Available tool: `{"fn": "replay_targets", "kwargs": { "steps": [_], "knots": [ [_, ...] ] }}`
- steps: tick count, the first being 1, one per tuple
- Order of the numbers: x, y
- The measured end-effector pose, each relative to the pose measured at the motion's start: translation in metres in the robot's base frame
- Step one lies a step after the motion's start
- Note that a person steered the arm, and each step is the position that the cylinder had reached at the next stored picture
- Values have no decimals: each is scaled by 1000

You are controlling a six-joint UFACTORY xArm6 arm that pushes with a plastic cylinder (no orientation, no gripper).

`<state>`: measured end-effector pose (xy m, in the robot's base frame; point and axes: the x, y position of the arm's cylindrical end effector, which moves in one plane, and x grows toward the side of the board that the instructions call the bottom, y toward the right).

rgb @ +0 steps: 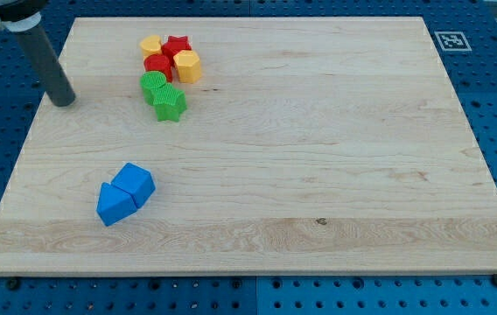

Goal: Slide the red circle towards the bottom right

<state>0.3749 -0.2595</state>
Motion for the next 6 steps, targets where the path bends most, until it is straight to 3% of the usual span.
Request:
{"fn": "replay_targets", "kwargs": {
  "steps": [3, 6],
  "knots": [
    [-65, 106],
    [-57, 147]
  ]
}}
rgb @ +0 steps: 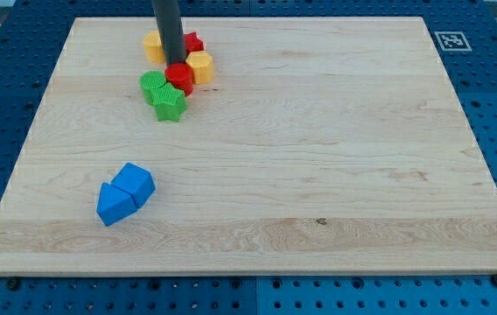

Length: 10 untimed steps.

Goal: Slide the red circle towards the bottom right

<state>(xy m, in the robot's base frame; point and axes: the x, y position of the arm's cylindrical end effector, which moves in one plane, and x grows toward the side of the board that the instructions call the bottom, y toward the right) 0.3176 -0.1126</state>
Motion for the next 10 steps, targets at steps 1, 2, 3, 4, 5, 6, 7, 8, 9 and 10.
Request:
{"fn": "replay_targets", "kwargs": {
  "steps": [1, 2, 3, 4, 5, 6, 7, 8, 9, 10],
  "knots": [
    [11, 0],
    [15, 21],
    [26, 29],
    [40, 33],
    [53, 28],
    [41, 5],
    [56, 3],
    [83, 24],
    [110, 69],
    [138, 79]
  ]
}}
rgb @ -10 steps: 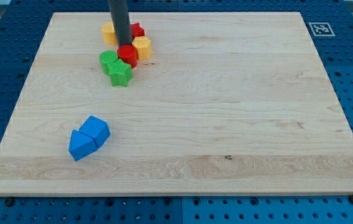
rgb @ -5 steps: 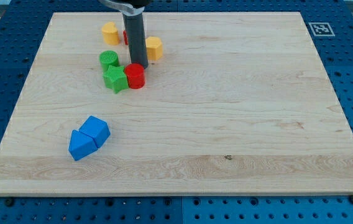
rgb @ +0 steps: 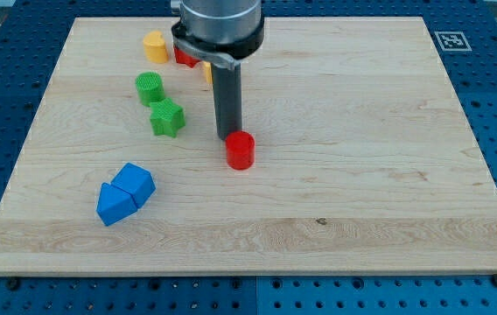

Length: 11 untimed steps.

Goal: Slide the red circle towards the bottom right

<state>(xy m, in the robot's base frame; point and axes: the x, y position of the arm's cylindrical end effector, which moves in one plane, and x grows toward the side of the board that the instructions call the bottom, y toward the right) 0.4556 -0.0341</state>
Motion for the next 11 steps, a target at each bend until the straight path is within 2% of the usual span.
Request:
{"fn": "replay_targets", "kwargs": {
  "steps": [1, 2, 5, 9, 10, 11],
  "knots": [
    [15, -21],
    [36, 15],
    [31, 144],
    [11, 222],
    [39, 242],
    [49, 248]
  ]
}}
